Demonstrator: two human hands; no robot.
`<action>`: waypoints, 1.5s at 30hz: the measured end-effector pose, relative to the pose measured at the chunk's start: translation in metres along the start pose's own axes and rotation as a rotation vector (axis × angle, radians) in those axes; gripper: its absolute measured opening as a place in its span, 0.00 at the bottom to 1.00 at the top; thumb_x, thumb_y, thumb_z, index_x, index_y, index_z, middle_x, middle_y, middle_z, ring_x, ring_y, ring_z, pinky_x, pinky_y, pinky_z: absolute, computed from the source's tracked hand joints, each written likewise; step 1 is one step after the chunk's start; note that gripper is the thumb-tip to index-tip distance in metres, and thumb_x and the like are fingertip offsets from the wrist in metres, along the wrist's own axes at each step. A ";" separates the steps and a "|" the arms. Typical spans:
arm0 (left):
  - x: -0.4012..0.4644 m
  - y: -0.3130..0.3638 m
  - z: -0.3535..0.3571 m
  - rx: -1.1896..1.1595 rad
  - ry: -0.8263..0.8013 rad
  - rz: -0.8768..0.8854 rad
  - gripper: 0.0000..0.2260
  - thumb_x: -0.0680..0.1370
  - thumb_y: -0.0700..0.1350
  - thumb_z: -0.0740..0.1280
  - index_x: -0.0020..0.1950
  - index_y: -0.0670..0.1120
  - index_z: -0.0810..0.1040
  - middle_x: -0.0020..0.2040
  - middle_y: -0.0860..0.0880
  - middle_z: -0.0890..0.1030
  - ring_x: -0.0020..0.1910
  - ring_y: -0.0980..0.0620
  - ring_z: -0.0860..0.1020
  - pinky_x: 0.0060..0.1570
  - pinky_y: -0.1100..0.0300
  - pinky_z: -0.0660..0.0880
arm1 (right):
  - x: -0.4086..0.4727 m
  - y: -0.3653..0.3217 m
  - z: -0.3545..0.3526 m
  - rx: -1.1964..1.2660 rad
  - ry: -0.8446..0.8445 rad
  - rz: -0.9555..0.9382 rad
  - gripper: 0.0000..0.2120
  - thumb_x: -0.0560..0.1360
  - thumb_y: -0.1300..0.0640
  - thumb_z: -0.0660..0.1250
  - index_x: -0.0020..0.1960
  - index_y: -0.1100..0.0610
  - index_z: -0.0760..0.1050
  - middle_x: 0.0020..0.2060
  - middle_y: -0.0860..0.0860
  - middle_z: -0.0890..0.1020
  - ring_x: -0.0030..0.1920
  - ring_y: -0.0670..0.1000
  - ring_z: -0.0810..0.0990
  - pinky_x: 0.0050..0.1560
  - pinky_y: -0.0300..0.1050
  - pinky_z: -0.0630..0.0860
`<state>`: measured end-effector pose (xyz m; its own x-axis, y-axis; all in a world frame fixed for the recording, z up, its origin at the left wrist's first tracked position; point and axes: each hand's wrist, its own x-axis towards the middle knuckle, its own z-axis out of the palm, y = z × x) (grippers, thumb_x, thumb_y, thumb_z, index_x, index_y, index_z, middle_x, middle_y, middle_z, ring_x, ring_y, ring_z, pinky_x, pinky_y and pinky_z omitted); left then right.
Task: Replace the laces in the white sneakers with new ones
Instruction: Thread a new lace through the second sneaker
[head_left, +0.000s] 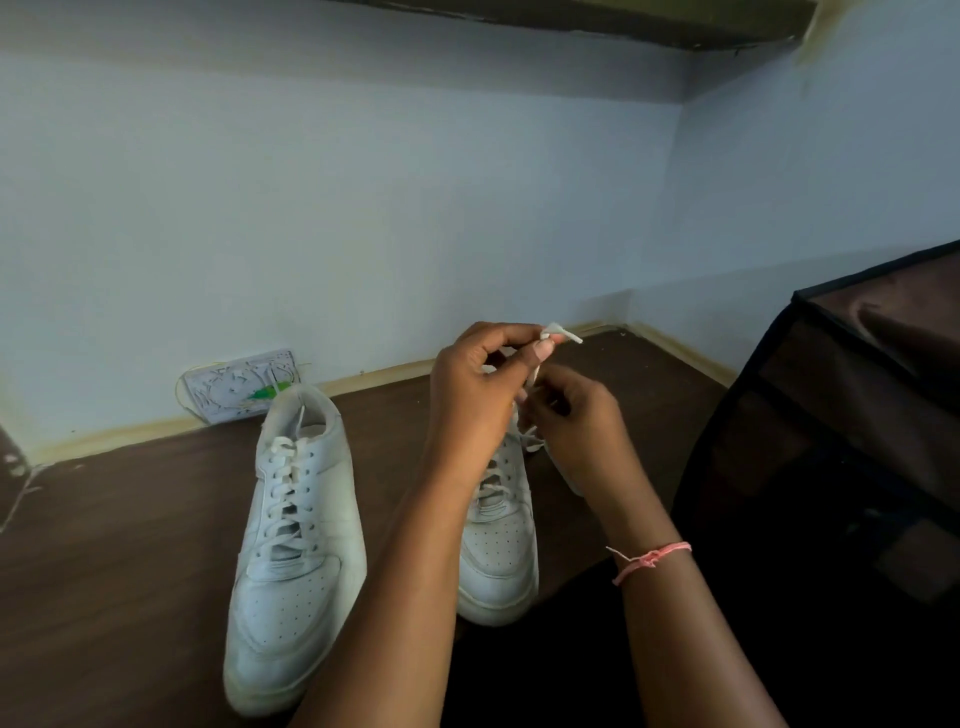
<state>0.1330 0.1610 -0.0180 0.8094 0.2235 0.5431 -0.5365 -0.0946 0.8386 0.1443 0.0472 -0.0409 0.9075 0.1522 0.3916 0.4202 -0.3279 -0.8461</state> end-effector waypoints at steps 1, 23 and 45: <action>0.002 -0.002 -0.005 0.009 -0.012 -0.026 0.07 0.77 0.42 0.71 0.53 0.46 0.85 0.49 0.49 0.83 0.43 0.52 0.81 0.41 0.57 0.81 | 0.000 -0.001 -0.001 0.031 0.026 0.017 0.08 0.79 0.61 0.66 0.45 0.50 0.79 0.34 0.50 0.81 0.35 0.43 0.79 0.37 0.40 0.77; 0.000 -0.066 -0.061 0.709 -0.277 -0.213 0.12 0.79 0.44 0.67 0.55 0.62 0.82 0.74 0.56 0.68 0.76 0.52 0.60 0.73 0.51 0.52 | -0.003 0.030 0.037 -0.664 0.155 0.116 0.09 0.80 0.49 0.61 0.56 0.46 0.79 0.43 0.47 0.83 0.57 0.52 0.72 0.60 0.51 0.60; -0.005 -0.069 -0.060 0.800 -0.190 -0.216 0.10 0.78 0.52 0.68 0.41 0.68 0.75 0.76 0.58 0.63 0.79 0.54 0.47 0.71 0.40 0.33 | 0.012 0.067 -0.031 -0.438 0.670 0.139 0.03 0.78 0.53 0.66 0.49 0.50 0.79 0.44 0.58 0.78 0.45 0.51 0.69 0.45 0.46 0.69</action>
<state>0.1520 0.2250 -0.0814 0.9393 0.1555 0.3059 -0.0933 -0.7423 0.6636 0.1837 -0.0016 -0.0821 0.7006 -0.4619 0.5439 0.1391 -0.6592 -0.7390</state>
